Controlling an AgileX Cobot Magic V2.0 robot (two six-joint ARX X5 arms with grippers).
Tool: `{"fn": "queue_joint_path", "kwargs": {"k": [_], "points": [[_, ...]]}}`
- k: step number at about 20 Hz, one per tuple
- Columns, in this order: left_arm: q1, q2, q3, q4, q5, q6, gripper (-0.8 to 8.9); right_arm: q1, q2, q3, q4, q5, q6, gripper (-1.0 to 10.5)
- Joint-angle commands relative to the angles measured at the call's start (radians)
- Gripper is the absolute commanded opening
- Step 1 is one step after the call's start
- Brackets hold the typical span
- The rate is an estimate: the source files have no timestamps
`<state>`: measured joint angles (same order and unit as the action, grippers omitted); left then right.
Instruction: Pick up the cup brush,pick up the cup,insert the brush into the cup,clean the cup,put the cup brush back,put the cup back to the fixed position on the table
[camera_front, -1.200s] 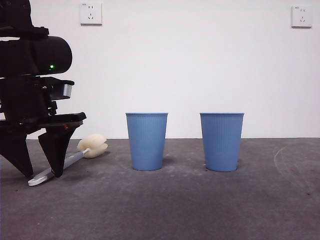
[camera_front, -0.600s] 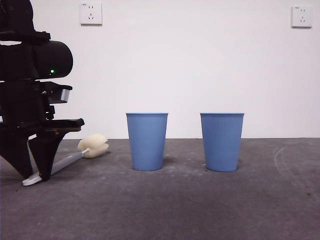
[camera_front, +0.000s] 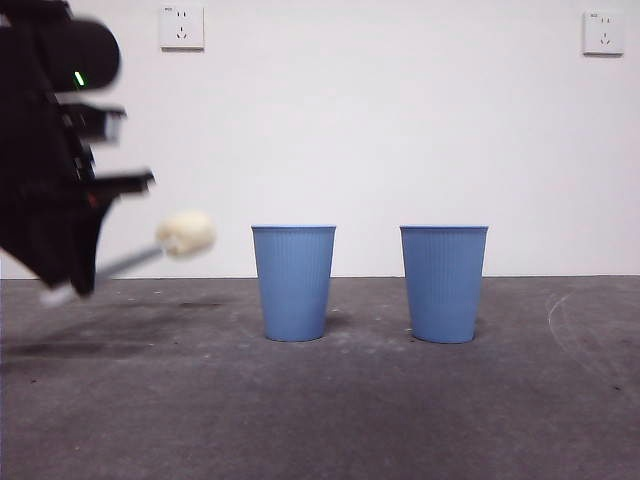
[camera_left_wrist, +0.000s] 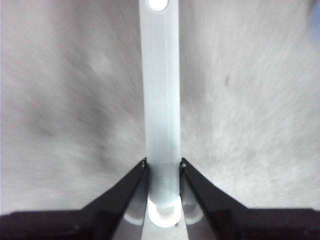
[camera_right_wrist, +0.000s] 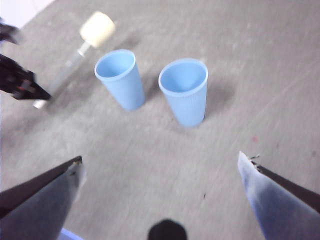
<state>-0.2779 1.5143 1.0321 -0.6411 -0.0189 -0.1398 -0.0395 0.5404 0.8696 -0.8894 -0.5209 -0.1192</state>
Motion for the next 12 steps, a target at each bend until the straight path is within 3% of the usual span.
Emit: {"fn": "queue_joint_path", "kwargs": {"k": [1, 4, 9, 12], "points": [[0.032, -0.087, -0.01, -0.017, 0.0, 0.064, -0.12, 0.001, 0.0, 0.003, 0.024, -0.001, 0.008, 5.6], [0.06, -0.226, -0.01, -0.099, 0.022, 0.142, -0.12, 0.001, 0.009, 0.002, 0.04, -0.004, 0.004, 5.6], [0.07, -0.462, -0.01, -0.167, 0.205, 0.155, -0.12, 0.028, 0.034, -0.124, 0.212, -0.044, 0.004, 5.6], [0.069, -0.577, -0.01, -0.233, 0.238, 0.152, -0.12, 0.04, 0.034, -0.283, 0.38, -0.043, 0.096, 5.6]]}}
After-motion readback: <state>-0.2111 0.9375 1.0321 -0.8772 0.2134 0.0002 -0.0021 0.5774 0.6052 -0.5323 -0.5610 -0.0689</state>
